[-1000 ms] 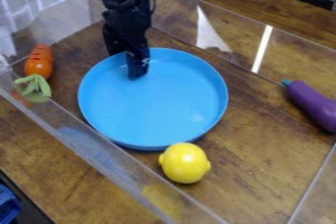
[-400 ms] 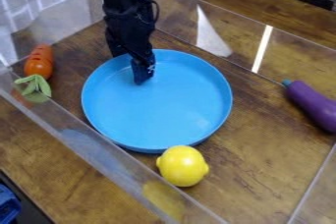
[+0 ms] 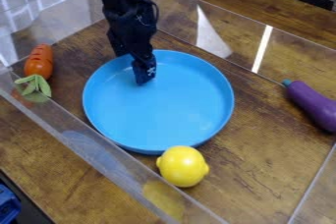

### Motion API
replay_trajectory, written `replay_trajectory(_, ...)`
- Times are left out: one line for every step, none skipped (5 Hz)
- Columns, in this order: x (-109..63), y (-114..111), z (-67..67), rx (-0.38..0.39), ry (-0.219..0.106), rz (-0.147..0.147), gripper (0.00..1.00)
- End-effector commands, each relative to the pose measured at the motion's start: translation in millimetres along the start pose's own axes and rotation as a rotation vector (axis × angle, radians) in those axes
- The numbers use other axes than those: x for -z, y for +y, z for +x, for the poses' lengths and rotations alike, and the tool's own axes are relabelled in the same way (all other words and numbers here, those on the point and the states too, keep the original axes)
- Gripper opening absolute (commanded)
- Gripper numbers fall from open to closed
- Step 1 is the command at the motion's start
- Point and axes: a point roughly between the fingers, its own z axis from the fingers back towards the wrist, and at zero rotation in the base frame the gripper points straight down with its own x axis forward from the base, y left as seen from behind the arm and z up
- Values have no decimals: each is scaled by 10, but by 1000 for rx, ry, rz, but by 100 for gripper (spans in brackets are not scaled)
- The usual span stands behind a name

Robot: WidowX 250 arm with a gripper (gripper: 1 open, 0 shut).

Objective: Remove the carrot from the blue tray and put it on the table

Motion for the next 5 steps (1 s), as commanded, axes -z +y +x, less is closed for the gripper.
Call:
replay_trajectory(62, -386, -7, 26, 22, -21, 100)
replay_trajectory(104, -386, 18, 66, 23, -23, 100)
replay_trajectory(140, -416, 57, 101, 24, -29, 100)
replay_trajectory(168, -461, 93, 137, 23, -36, 100)
replay_trajectory(119, -379, 95, 179, 22, -41, 100)
